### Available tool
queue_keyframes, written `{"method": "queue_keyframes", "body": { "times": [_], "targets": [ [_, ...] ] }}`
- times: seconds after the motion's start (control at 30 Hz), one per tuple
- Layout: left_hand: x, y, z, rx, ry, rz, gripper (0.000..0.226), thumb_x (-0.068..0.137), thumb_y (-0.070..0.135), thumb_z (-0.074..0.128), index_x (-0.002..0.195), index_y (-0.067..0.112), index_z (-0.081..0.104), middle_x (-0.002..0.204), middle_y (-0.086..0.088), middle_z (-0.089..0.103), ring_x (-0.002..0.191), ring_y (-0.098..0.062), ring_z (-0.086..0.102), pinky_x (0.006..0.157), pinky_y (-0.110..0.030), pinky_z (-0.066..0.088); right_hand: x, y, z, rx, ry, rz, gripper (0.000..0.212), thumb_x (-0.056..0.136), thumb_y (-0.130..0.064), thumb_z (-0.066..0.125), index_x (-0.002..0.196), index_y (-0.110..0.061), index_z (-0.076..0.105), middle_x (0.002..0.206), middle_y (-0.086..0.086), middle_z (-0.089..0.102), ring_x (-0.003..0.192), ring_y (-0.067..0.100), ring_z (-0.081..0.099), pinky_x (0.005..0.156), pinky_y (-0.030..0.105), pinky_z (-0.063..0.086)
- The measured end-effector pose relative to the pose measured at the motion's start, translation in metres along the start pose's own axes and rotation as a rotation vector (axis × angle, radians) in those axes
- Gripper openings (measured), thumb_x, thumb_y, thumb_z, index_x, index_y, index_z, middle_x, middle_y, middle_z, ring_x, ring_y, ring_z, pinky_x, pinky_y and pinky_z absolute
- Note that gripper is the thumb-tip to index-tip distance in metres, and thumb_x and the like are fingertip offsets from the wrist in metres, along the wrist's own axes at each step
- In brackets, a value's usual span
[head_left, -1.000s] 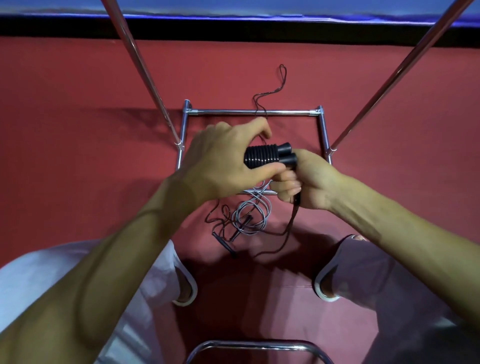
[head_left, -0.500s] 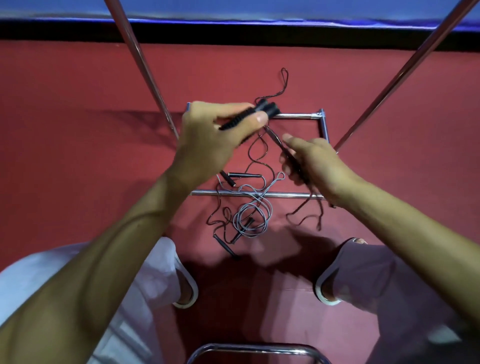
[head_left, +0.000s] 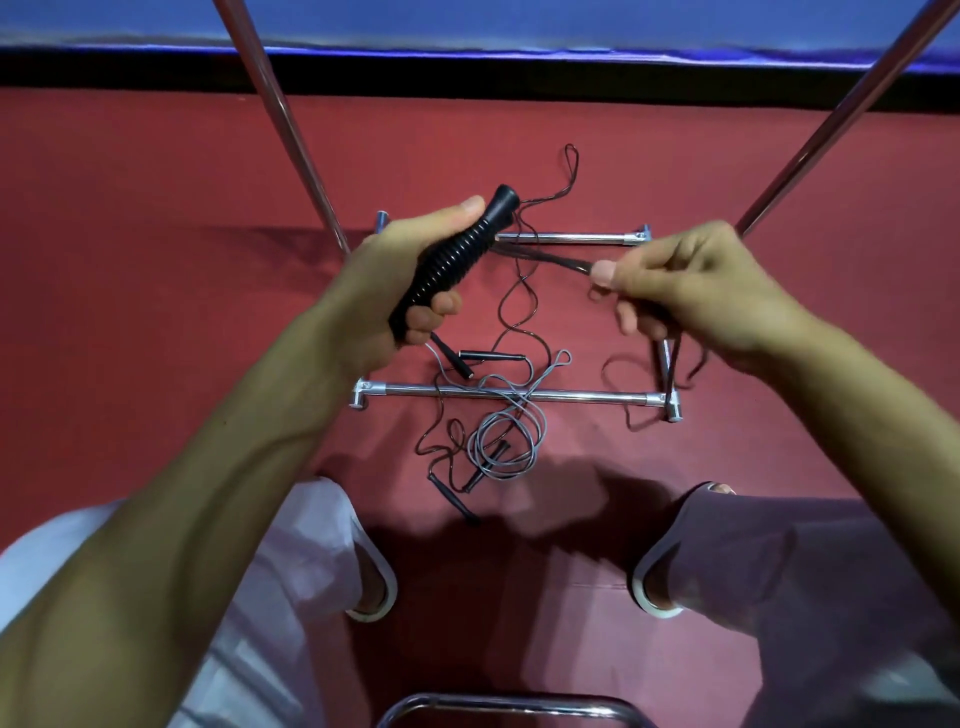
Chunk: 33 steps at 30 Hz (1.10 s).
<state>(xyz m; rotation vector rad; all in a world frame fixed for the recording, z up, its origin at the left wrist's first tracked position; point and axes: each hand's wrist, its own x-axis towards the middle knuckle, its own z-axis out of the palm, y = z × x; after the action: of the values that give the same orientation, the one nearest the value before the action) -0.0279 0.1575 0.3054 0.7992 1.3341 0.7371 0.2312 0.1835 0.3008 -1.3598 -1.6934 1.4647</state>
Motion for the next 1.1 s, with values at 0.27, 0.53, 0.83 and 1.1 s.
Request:
{"method": "queue_keyframes", "body": {
  "times": [0.27,0.53,0.83,1.1],
  "targets": [
    [0.001,-0.008,0.017,0.126,0.204,0.145,0.044,0.084,0.056,0.075,0.081,0.016,0.058,0.052,-0.005,0.046,0.037,-0.015,0.035,0.041,-0.019,0.024,0.004,0.012,0.004,0.01,-0.017,0.046,0.028,0.104,-0.011,0.052,0.086,-0.015,0.074,0.049,0.014,0.042,0.043,0.013,0.029,0.042,0.021,0.021],
    [0.002,-0.008,0.013,0.126,0.19,0.058,0.042,0.082,0.058,0.076,0.085,0.02,0.059,0.054,-0.003,0.047,0.037,-0.013,0.037,0.04,-0.018,0.025,-0.005,0.012,0.011,-0.885,0.244,-0.497,0.023,0.095,-0.036,0.066,0.092,-0.017,0.077,0.055,-0.001,0.06,0.053,0.027,0.056,0.059,0.038,0.052],
    [0.015,-0.038,0.034,0.84,0.549,0.516,0.04,0.076,0.073,0.067,0.101,0.044,0.077,0.074,0.008,0.072,0.081,-0.019,0.066,0.073,-0.036,0.056,0.008,0.003,0.01,0.216,-0.187,0.505,0.037,0.106,-0.029,0.049,0.071,-0.015,0.051,0.049,-0.01,0.02,0.041,0.004,0.015,0.042,0.022,0.005],
    [0.019,-0.045,0.049,1.244,0.297,0.526,0.06,0.062,0.092,0.062,0.096,0.043,0.071,0.071,0.004,0.066,0.078,-0.026,0.065,0.061,-0.031,0.041,0.003,0.006,0.014,0.404,-0.189,0.565,0.036,0.108,-0.025,0.04,0.075,-0.013,0.05,0.05,-0.007,0.031,0.038,0.003,0.026,0.038,0.018,0.012]
  ]
}}
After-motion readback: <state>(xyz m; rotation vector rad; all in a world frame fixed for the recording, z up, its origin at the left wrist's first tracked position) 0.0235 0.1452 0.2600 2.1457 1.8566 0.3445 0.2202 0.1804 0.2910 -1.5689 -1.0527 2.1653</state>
